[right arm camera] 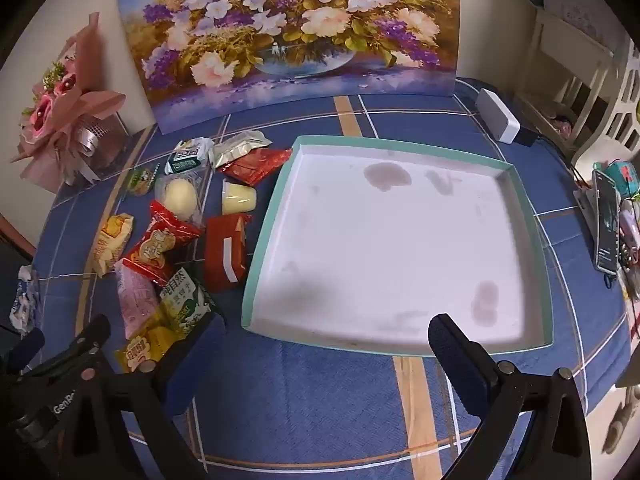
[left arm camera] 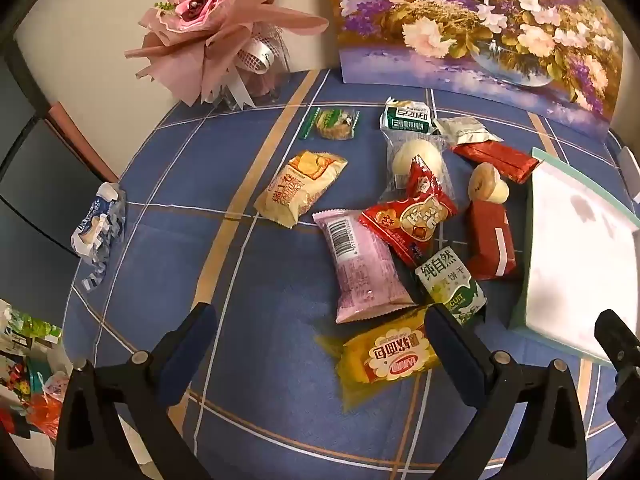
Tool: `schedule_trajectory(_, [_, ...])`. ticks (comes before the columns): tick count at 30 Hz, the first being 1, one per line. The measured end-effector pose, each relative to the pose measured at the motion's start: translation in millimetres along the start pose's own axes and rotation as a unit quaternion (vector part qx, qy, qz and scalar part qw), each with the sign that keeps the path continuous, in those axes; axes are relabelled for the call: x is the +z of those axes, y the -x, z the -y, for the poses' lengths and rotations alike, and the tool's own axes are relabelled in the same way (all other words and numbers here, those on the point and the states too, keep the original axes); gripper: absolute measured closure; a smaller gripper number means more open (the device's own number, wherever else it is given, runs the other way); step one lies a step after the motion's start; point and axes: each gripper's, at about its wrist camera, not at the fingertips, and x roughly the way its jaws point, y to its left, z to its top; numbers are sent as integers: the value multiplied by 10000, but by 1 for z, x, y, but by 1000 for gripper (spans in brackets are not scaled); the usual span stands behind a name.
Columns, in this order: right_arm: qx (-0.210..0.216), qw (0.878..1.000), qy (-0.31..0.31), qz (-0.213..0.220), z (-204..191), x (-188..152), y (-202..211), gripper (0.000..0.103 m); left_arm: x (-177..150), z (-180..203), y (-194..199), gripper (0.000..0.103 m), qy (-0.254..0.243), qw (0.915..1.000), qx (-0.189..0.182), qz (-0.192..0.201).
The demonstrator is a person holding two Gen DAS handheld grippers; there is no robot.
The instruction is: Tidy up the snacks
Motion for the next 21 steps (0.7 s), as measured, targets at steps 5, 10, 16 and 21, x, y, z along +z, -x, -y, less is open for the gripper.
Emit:
schedule_trajectory(5, [-133,9999,-4,-20,-1,-1,0,0,-2,-1,-5,0,57,10000,12,-74])
schedule_trajectory(10, [6,9999,-83,-62,3,-2,1,0,-2,-4,-8,0,40,9999,-41,-140])
schedule_trajectory(16, [0,10000,-47,-32,2,-4,-1,0,-2,-2,-5,0,63,9999,-25,-151])
schedule_trajectory(21, [-19,10000,-26,-61,2,-3,-1,0,-2,-3,-5,0,70,9998,-33,-169])
